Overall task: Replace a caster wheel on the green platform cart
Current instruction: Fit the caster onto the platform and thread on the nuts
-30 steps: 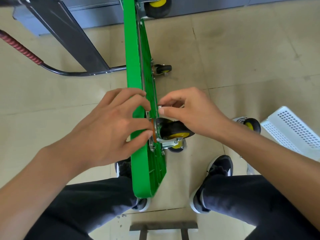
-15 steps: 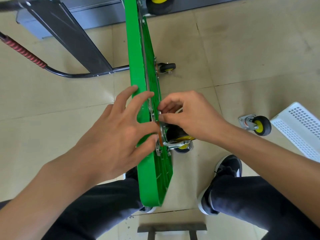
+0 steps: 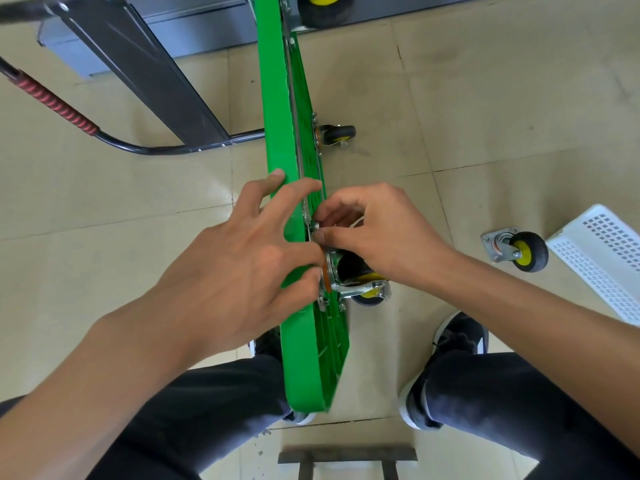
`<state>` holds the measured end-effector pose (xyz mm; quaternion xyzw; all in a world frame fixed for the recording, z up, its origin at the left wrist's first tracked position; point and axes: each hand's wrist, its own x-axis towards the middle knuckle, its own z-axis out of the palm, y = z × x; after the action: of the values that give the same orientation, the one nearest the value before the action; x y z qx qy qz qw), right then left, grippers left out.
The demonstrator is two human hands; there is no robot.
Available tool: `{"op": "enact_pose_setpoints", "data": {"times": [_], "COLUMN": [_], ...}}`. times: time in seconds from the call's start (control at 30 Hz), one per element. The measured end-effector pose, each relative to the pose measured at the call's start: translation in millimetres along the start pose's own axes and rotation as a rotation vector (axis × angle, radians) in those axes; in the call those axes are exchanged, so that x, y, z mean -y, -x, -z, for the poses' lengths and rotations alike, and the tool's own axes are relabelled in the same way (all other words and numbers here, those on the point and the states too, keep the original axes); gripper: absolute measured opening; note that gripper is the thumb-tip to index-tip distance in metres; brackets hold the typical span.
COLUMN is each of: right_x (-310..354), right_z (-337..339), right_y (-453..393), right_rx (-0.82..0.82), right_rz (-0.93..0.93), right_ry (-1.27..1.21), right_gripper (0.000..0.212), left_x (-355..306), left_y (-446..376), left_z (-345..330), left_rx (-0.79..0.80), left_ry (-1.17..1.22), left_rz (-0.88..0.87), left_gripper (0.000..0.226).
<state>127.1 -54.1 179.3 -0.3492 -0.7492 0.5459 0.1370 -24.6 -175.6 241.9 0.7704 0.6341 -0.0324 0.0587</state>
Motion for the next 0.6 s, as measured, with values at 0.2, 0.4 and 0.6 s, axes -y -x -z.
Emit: {"op": "enact_pose_setpoints", "data": {"times": [0.2, 0.4, 0.6], "right_x": [-0.5, 0.9, 0.6], "right_z": [-3.7, -0.6, -2.3], "right_y": [0.8, -1.0, -1.7], "right_rx": [-0.038, 0.002, -0.011], "right_rz": [0.004, -0.013, -0.023], "right_ry": [-0.008, -0.001, -0.03], "right_gripper": [0.013, 0.018, 0.02], "left_x": [-0.2, -0.2, 0.0], "left_y": [-0.5, -0.1, -0.5], "left_z": [-1.3, -1.9, -2.0], "left_rx": [-0.017, -0.027, -0.027], "left_ry": [0.011, 0.016, 0.03], "left_rz": [0.0, -0.002, 0.0], "left_gripper": [0.04, 0.04, 0.04]}}
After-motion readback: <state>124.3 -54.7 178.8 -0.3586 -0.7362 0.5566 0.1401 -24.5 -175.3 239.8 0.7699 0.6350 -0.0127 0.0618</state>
